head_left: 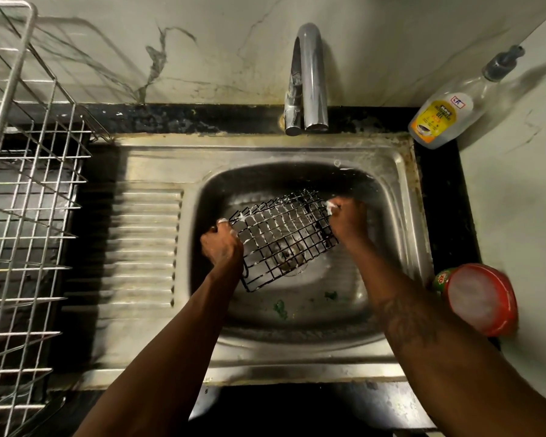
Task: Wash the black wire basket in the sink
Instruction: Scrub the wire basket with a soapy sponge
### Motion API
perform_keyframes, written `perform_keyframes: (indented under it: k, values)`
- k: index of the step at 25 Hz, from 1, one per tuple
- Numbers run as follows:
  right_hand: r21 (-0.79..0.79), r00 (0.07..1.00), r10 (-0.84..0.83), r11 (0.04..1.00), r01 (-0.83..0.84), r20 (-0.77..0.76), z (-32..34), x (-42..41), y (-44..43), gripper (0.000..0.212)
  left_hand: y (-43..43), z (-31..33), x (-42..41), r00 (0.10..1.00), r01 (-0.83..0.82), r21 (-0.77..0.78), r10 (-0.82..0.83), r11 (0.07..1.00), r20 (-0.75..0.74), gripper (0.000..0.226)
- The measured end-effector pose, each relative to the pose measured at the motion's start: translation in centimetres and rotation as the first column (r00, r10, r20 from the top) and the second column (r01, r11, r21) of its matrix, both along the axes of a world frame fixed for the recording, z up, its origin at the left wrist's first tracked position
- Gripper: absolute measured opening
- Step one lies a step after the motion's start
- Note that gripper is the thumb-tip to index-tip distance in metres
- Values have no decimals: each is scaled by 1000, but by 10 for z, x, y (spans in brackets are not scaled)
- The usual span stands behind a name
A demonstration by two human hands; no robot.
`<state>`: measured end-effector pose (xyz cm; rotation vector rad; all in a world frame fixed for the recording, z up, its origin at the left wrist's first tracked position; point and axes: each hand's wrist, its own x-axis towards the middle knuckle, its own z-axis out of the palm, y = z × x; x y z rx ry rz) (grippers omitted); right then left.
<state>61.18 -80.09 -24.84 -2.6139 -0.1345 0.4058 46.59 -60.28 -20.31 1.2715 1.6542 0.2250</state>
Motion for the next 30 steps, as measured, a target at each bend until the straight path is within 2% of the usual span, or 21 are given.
perform_keyframes:
  k: [3, 6, 8, 10, 13, 16, 18, 20, 21, 24, 26, 30]
  values:
    - [60, 982, 160, 984, -166, 99, 22, -44, 20, 32, 2, 1, 3, 1000, -8, 0, 8, 1000, 4, 28]
    - [191, 893, 370, 886, -422, 255, 50, -120, 50, 33, 3, 1, 5, 1000, -9, 4, 9, 1000, -7, 34]
    - [218, 875, 403, 859, -463, 268, 54, -146, 49, 40, 2, 3, 5, 1000, -3, 4, 3, 1000, -6, 37]
    - [202, 930, 299, 918, -342, 216, 50, -126, 31, 40, 1, 2, 3, 1000, -14, -6, 14, 1000, 9, 38]
    - [-19, 991, 68, 998, -66, 118, 32, -62, -9, 32, -1, 2, -3, 999, -37, -16, 37, 999, 6, 37]
    - [-159, 998, 25, 987, -16, 54, 25, -23, -26, 30, -3, 4, -3, 999, -52, -17, 52, 999, 2, 38]
    - [-124, 998, 0, 992, 7, 55, 27, -30, -16, 30, -2, 5, -1, 1000, -23, 6, 23, 1000, 4, 37]
    - [-4, 995, -60, 998, 61, 84, 35, -51, 0, 27, -3, 7, 2, 1000, 4, 23, -4, 1000, -11, 38]
    - [60, 993, -43, 998, 37, 110, 39, -66, 9, 26, -3, 8, 3, 1000, 3, 23, -3, 1000, -16, 36]
    - [189, 970, 158, 963, -194, 187, 53, -113, 33, 26, -4, 9, 5, 1000, 0, 19, 0, 1000, -26, 31]
    - [200, 939, 236, 936, -289, 249, 54, -114, 34, 25, -4, 9, 4, 1000, 2, 17, -2, 1000, -1, 28]
    - [82, 985, 41, 995, -55, 166, 50, -68, 17, 27, -5, 10, 2, 999, 44, 33, -44, 998, 9, 28]
